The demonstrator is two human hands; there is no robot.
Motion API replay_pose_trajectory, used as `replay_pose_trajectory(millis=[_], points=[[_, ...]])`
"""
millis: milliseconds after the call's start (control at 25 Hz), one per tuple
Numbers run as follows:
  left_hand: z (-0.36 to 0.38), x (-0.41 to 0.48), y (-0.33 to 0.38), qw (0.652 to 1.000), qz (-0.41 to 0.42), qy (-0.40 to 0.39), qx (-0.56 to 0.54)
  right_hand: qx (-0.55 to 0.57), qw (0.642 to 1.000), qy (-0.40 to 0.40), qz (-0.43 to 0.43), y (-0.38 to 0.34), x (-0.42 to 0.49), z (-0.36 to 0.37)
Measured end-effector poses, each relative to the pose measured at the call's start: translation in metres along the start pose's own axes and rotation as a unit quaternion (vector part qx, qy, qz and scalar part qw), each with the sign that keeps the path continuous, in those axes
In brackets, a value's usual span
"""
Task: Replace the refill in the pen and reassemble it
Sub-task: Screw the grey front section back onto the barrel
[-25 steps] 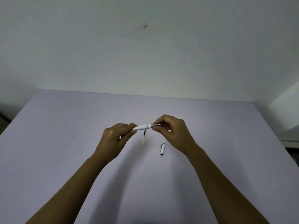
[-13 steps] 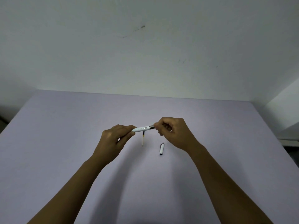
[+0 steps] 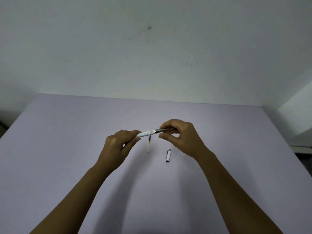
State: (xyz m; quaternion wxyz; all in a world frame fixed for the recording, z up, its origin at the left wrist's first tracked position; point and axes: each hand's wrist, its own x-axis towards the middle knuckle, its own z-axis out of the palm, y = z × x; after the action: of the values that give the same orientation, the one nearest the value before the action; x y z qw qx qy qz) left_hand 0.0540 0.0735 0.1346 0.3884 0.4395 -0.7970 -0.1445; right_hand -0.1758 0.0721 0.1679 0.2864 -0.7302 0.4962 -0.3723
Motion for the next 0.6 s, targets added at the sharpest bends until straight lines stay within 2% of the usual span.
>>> replay_pose_trajectory(millis=[200,280,480,600], points=[[-0.0009,0.0003,0.0003,1.0,0.007,-0.002,-0.003,-0.043,0.999,0.016,-0.002,0.0001,0.0013,0.0034],[-0.0007,-0.0004,0.0005,1.0,0.007,-0.001,0.0,-0.019,1.0,0.007,0.011,-0.0013,0.0003,0.0031],[0.0,-0.0005,0.0023,1.0,0.017,-0.006,0.006,-0.041,0.999,-0.005,-0.02,-0.0019,-0.0008,0.0036],[0.0002,-0.0012,0.0036,1.0,0.022,-0.003,-0.001,-0.073,0.997,0.0,0.01,-0.0007,0.0014,0.0045]])
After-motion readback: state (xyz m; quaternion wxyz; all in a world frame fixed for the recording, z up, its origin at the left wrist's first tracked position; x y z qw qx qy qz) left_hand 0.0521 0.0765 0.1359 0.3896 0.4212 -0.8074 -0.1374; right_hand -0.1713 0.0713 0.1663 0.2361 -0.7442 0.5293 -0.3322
